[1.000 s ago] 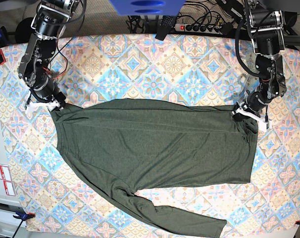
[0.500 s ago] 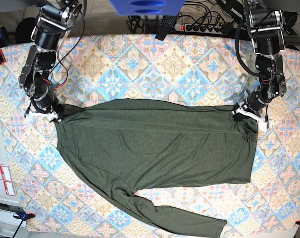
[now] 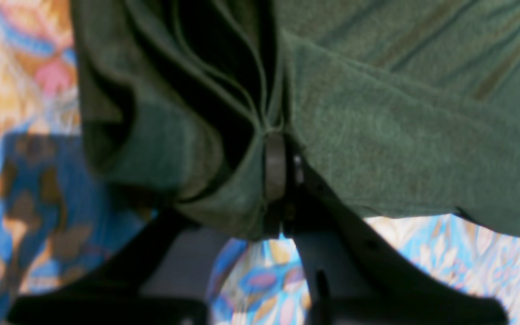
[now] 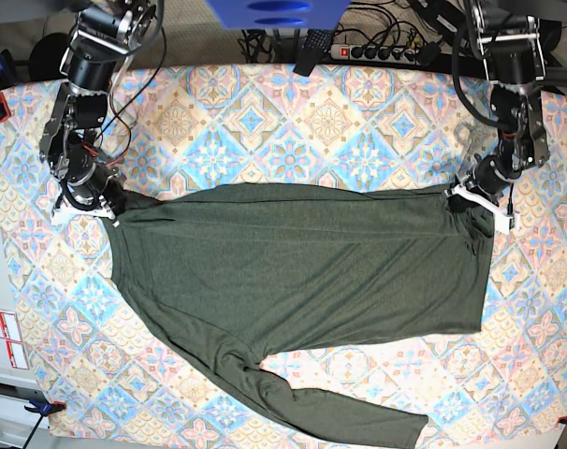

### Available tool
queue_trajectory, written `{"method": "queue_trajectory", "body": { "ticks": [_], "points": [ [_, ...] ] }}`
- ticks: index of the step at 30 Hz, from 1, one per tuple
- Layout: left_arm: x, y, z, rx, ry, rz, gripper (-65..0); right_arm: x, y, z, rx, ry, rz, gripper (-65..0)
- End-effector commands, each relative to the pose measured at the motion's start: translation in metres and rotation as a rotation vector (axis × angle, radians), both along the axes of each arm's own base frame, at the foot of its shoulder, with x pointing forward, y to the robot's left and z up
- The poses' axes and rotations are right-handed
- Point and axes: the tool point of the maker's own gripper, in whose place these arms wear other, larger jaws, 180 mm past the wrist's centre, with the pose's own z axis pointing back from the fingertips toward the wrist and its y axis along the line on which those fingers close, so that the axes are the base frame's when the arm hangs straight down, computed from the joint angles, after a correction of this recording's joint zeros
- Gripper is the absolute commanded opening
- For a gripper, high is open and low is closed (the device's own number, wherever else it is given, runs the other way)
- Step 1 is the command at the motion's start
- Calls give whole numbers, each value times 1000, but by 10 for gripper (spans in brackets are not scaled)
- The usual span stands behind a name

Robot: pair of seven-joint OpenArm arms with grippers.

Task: Fold the T-shirt properly
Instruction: 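Lift the shirt with both grippers and pull it toward the robot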

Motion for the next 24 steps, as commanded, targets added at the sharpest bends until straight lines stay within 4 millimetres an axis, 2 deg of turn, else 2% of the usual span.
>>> {"method": "queue_trajectory", "body": {
  "ticks": [1,5,8,15,22,24],
  "points": [
    [6,14,18,41,-43,-15,-650,-5,-13,4,-11,-10,-20,-608],
    [-5,20,20,67,-35,-28,-650,-20,-22,6,0,-16,-57,-608],
    [-20,26,20,82,-27,-22,-650,-39,-30,5,-9,-4,-80,-608],
    [-55,26,20,121,8,-69,-650,-73,-39,12,-65,11,-69,-608],
    [-89,16,19,139,46,-122,-650,-107,-52,22,-120,38,-72,-608],
    [-101,21,17,154,71,-132,-650,-118,-56,23,-119,60,-74,-608]
  ]
}}
